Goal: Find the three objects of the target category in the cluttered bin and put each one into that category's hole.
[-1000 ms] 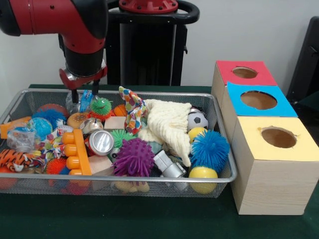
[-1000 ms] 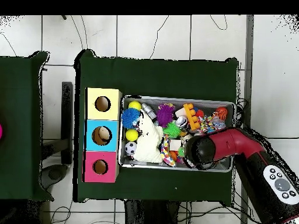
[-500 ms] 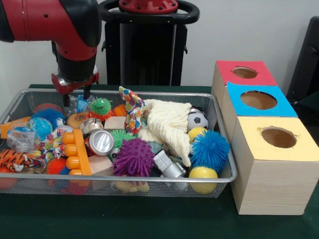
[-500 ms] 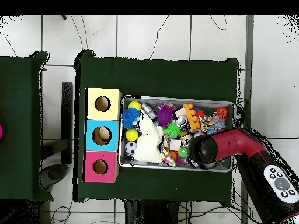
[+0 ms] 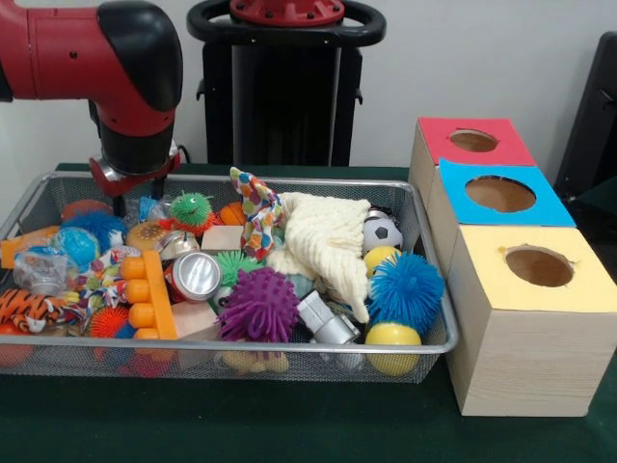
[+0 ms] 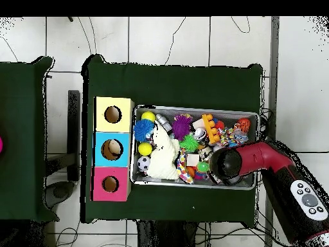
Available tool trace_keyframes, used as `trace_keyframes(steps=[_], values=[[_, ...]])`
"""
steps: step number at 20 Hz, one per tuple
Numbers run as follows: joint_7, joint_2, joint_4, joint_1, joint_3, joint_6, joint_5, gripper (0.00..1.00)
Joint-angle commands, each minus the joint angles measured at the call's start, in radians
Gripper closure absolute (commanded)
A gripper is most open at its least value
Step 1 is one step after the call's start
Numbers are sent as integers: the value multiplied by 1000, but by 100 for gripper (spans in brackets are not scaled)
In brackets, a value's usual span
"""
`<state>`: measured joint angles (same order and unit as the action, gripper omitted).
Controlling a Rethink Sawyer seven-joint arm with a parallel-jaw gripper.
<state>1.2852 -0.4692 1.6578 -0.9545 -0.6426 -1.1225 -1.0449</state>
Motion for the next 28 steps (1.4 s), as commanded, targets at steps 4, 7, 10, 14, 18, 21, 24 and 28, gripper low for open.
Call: trace_keyframes(steps=[4,7,10,14,18,21,24,28], values=[[-335,68,-104,5,29,-66,11,0],[-341,70,-101,1,20,-56,24,100],[-335,71,-96,-8,13,-39,31,100],[-326,75,-101,1,6,-37,42,100],[-325,74,-96,0,3,-26,44,100],[-315,70,-94,3,5,-21,39,100],[-272,37,-66,5,4,4,39,100],[-269,-78,32,-37,-47,4,125,100]])
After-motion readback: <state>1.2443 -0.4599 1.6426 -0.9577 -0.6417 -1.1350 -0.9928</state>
